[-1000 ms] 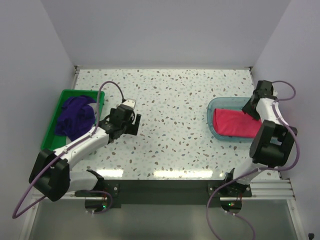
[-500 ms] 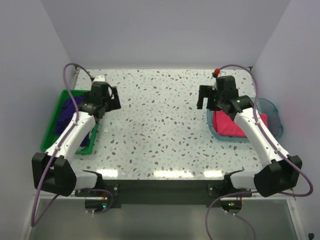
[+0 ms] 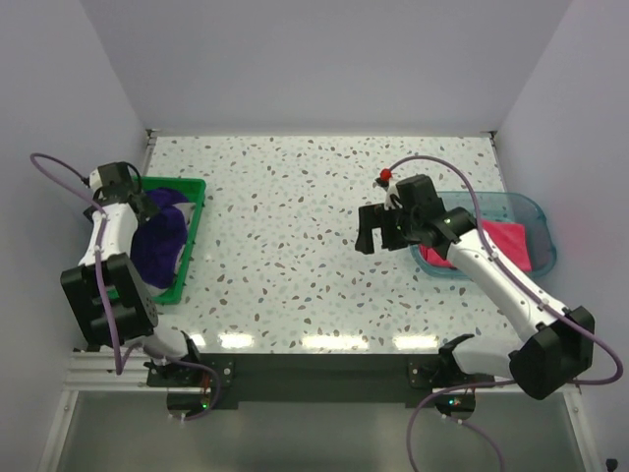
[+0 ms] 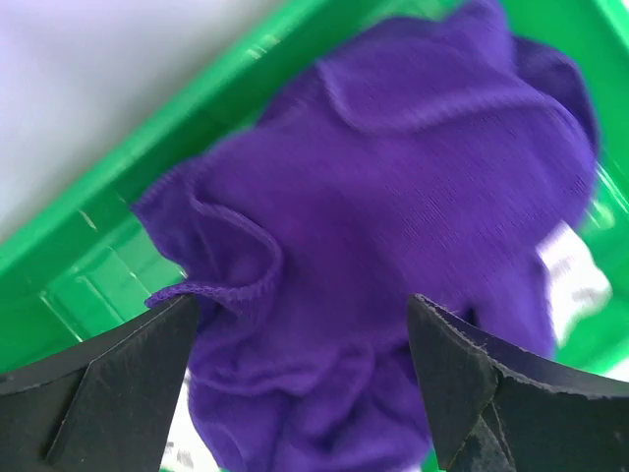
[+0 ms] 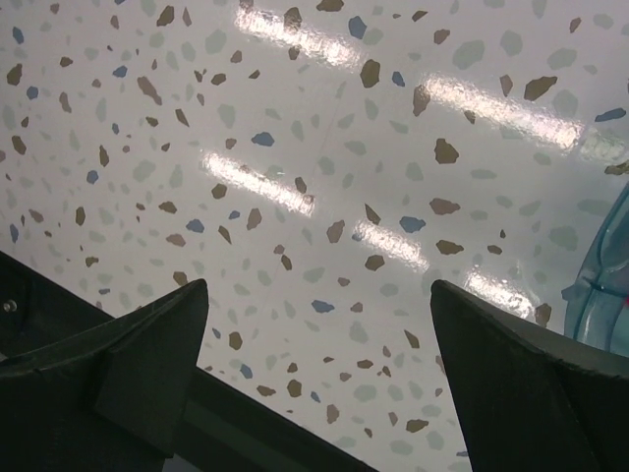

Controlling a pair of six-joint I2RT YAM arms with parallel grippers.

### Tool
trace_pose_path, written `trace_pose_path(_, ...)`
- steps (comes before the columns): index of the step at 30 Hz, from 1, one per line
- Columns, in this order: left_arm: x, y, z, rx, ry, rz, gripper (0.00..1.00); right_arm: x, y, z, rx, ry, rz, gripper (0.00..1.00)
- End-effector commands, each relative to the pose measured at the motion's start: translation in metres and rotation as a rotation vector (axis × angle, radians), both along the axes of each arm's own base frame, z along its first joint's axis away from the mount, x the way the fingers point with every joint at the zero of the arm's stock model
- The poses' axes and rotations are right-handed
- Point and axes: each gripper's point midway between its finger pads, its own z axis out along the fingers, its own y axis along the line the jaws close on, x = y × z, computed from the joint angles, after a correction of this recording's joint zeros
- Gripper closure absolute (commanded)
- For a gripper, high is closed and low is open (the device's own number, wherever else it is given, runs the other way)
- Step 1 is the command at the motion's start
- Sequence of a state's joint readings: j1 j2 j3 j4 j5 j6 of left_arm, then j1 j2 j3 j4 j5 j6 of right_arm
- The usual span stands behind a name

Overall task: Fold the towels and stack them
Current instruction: Grab crumpled towel

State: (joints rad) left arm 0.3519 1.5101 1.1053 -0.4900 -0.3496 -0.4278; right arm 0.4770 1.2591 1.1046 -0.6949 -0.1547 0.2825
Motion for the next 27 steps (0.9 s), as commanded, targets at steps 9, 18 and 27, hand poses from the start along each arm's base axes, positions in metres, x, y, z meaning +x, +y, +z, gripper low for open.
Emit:
trace_pose_path(9, 0.033, 0.025, -0.015, 0.000, -0.026, 0.059, 0.35, -0.015, -0.005, 0.012, -0.004, -0.020, 0.053, 0.02)
trace_pose_path(18, 0.037, 0.024, 0.024, 0.033, -0.103, 0.033, 1.00, -0.016, -0.011, 0.018, -0.022, -0.021, 0.025, 0.02)
trace_pose_path(27, 0.067, -0.008, 0.186, 0.179, -0.352, -0.083, 1.00, -0.009, -0.014, 0.033, -0.034, -0.061, 0.001, 0.02)
